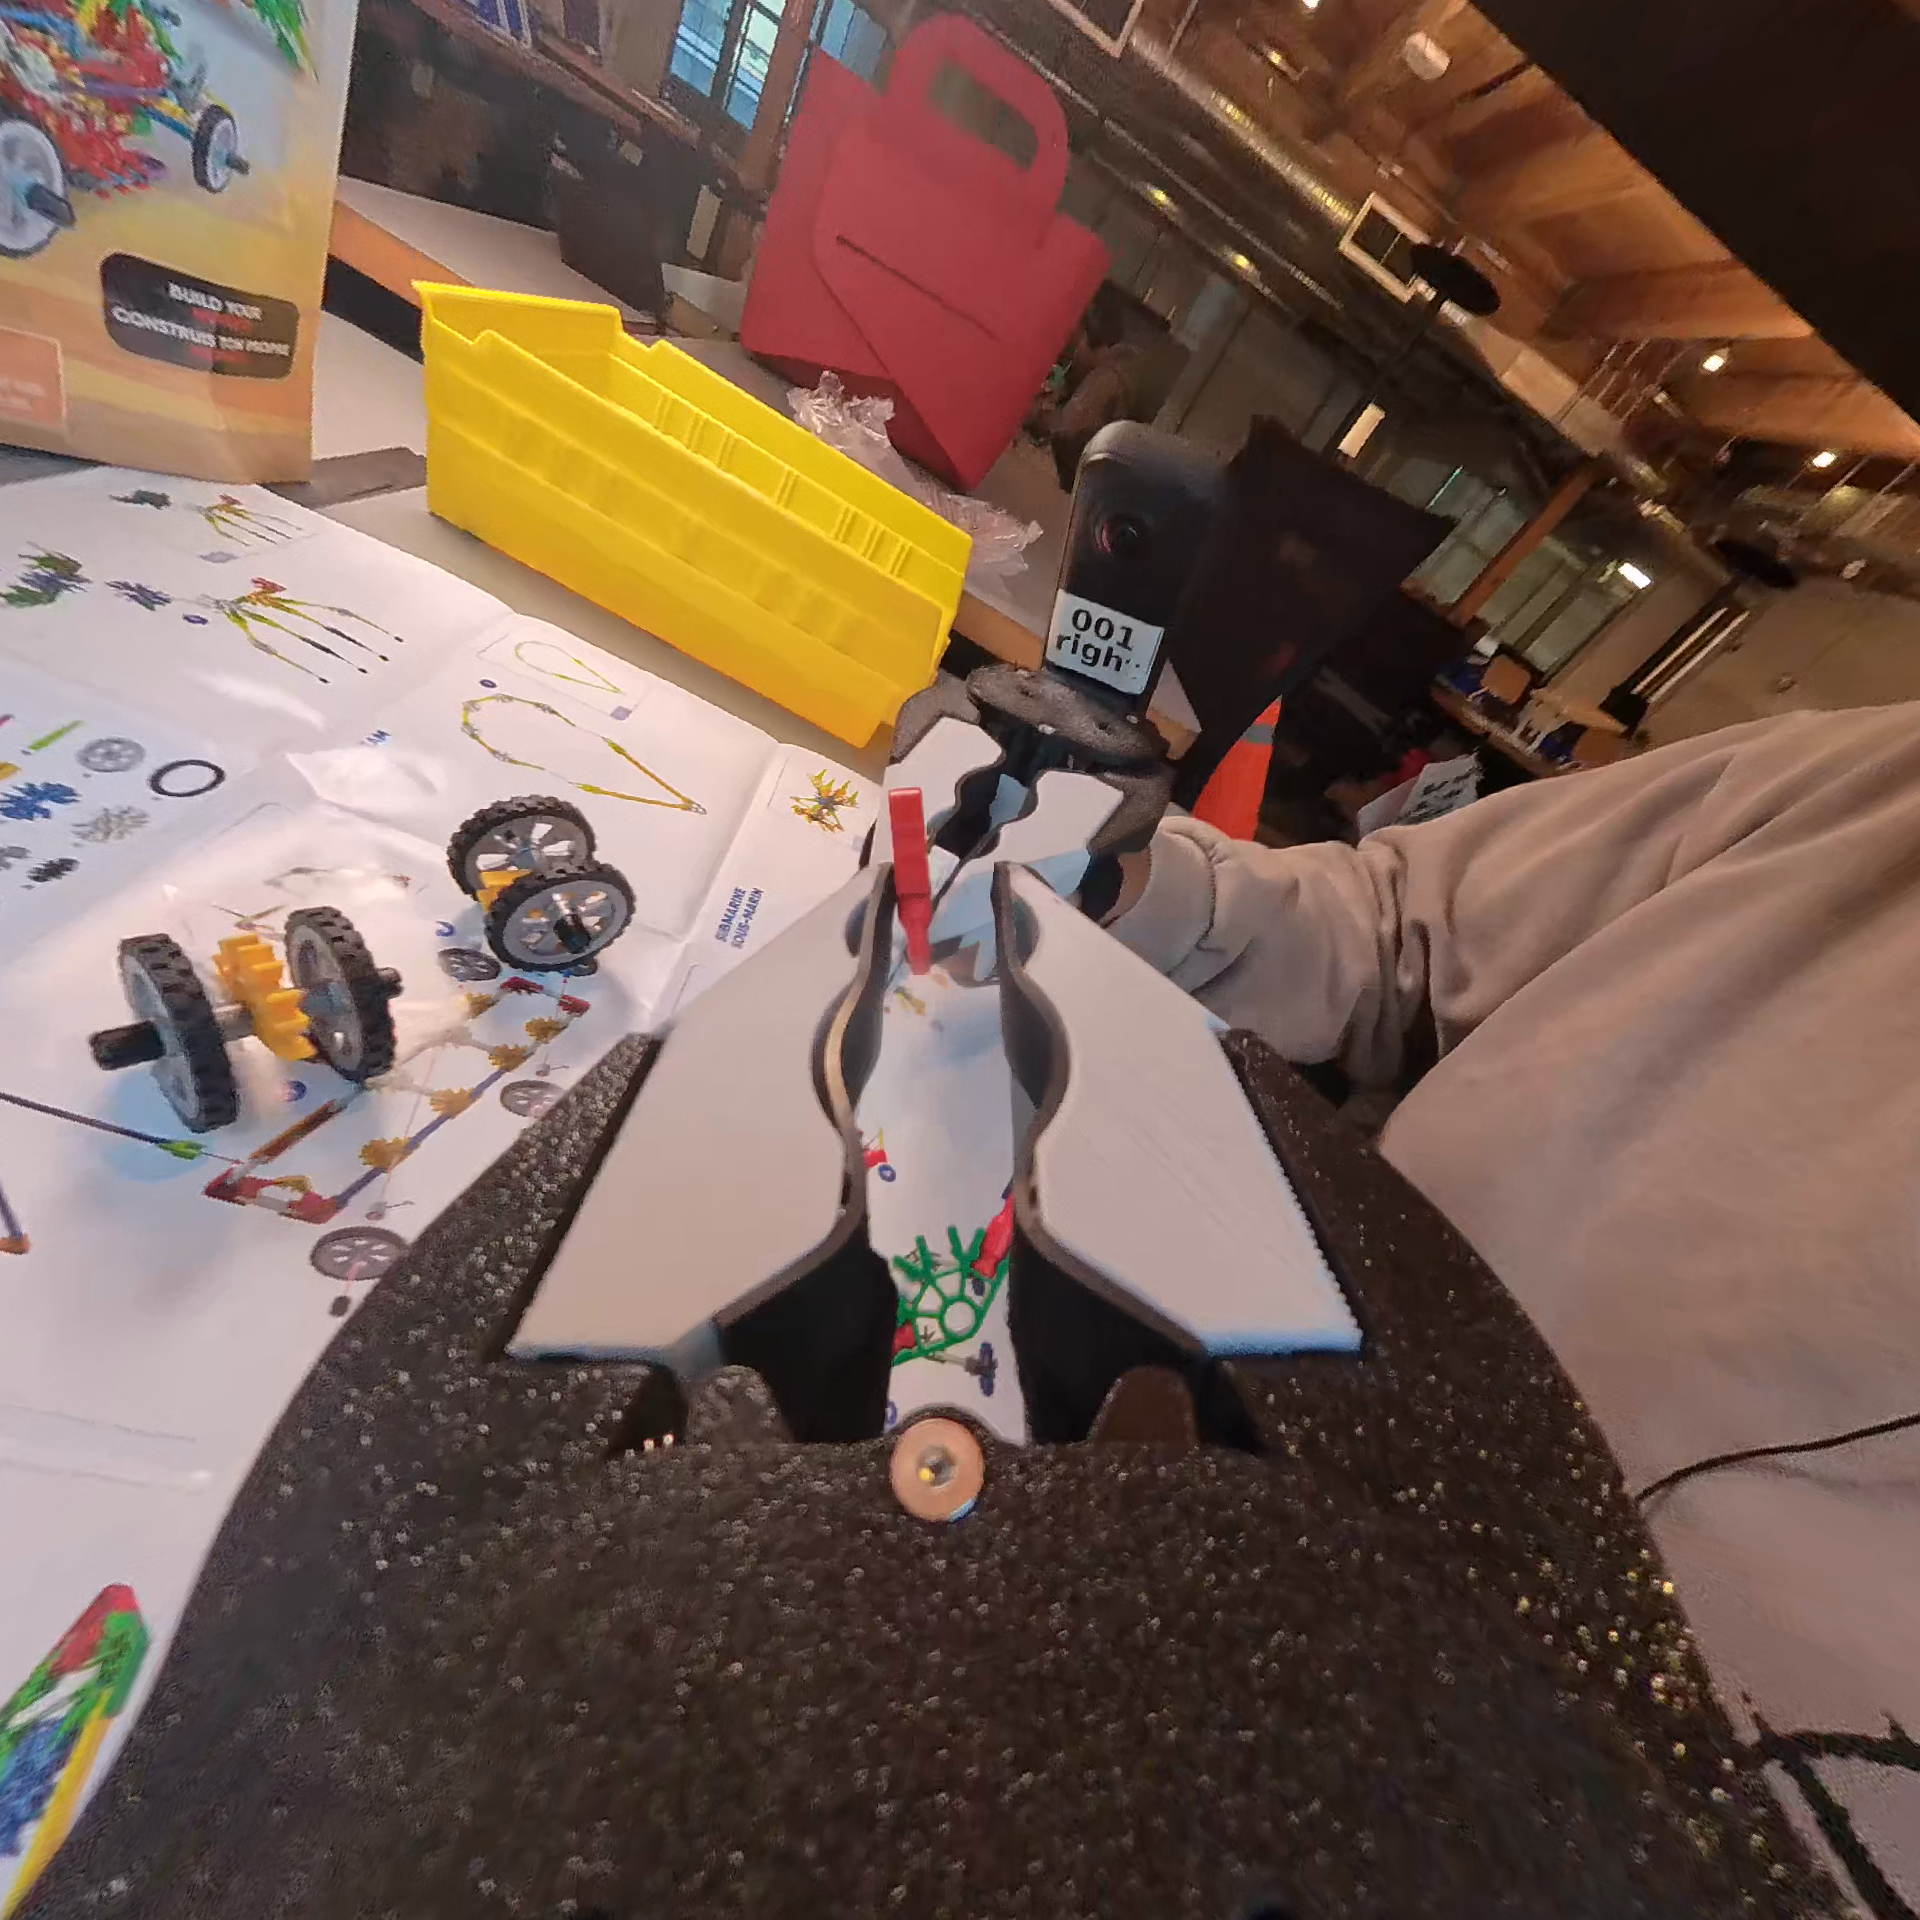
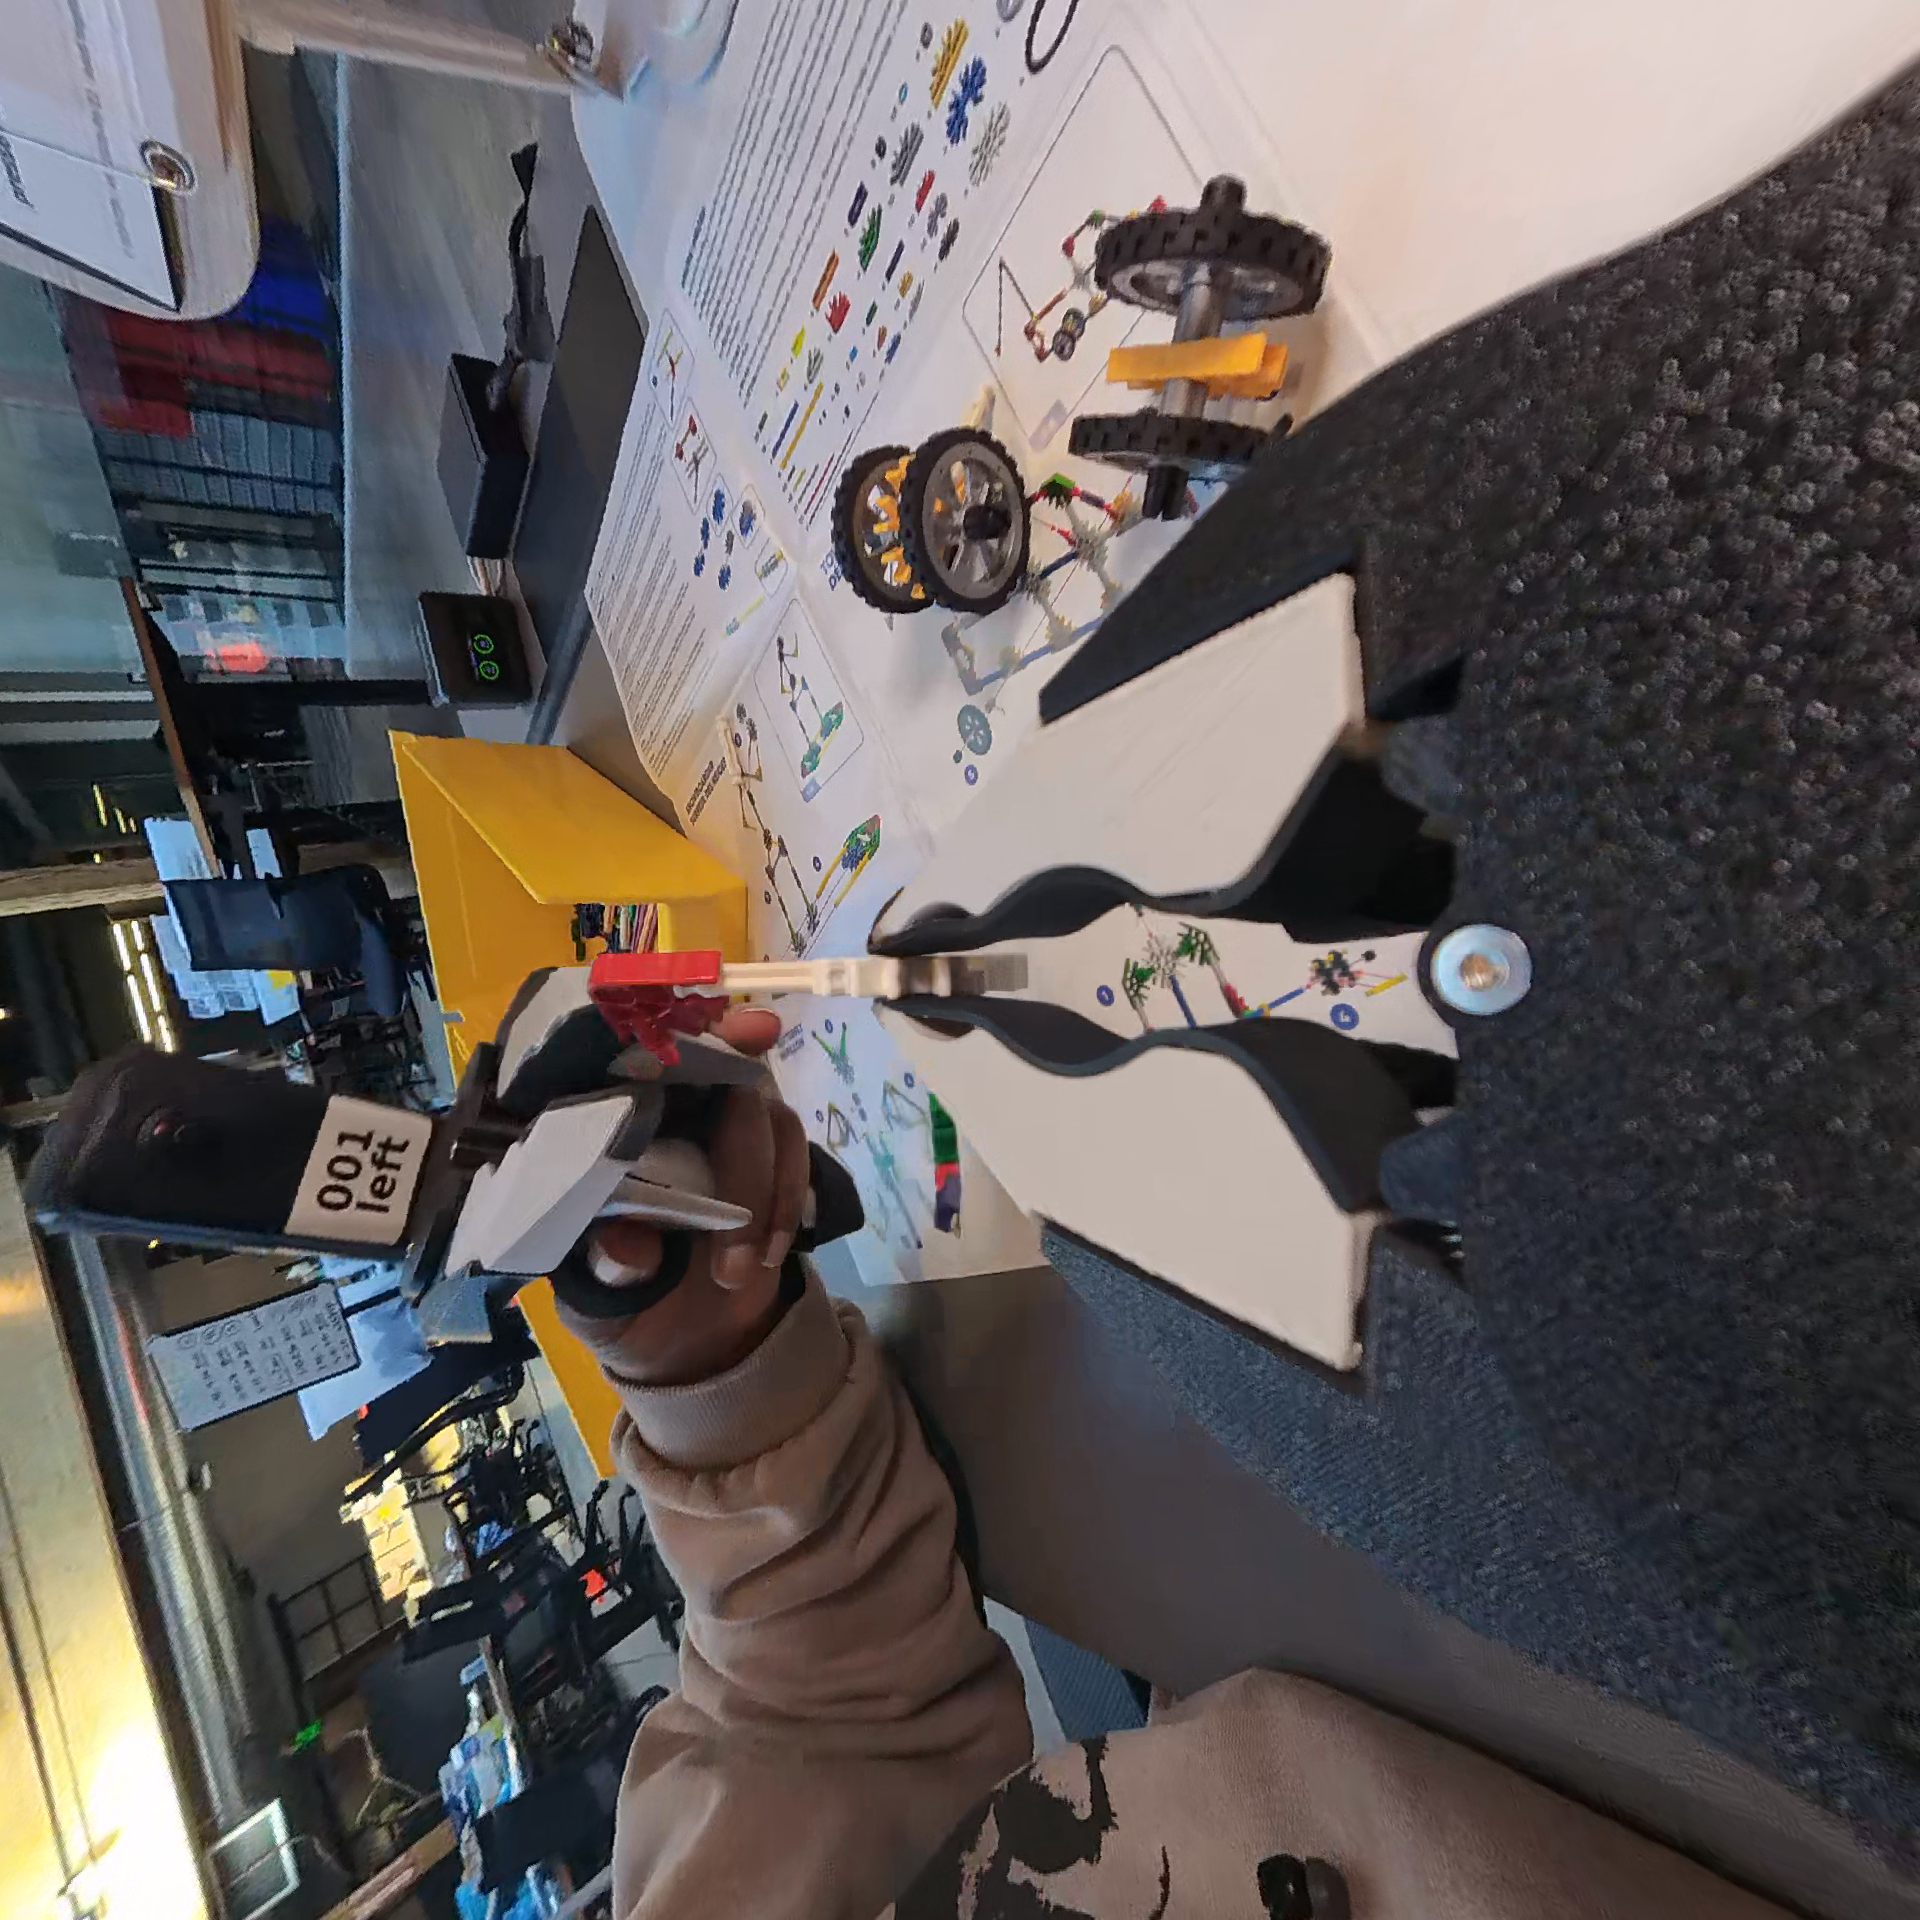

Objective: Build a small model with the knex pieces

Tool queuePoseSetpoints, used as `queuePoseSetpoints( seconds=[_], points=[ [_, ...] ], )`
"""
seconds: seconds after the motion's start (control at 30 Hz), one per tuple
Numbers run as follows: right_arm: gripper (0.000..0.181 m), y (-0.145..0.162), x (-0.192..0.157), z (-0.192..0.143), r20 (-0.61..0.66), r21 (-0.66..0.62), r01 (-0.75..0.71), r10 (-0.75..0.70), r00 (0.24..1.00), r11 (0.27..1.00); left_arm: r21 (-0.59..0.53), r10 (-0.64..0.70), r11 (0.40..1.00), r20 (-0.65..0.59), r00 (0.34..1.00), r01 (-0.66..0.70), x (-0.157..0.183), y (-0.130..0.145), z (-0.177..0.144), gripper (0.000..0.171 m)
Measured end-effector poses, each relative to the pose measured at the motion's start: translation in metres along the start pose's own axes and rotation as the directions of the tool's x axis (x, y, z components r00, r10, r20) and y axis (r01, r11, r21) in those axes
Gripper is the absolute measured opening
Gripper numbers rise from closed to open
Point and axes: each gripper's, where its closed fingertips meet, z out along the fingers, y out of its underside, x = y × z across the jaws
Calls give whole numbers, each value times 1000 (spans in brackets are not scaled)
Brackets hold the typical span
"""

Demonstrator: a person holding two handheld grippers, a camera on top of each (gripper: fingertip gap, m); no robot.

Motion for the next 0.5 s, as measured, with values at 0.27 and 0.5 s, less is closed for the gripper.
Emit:
queuePoseSetpoints(
  seconds=[0.27,0.5],
  points=[
    [4,-8,-7,-2,70,40,-72,69,995,997,-129,189,975,48,981,-182,1,11,-5,2],
    [11,-9,-21,-9,185,19,-73,69,980,997,-152,171,973,-13,985,-171,9,19,-2,0]
  ],
)
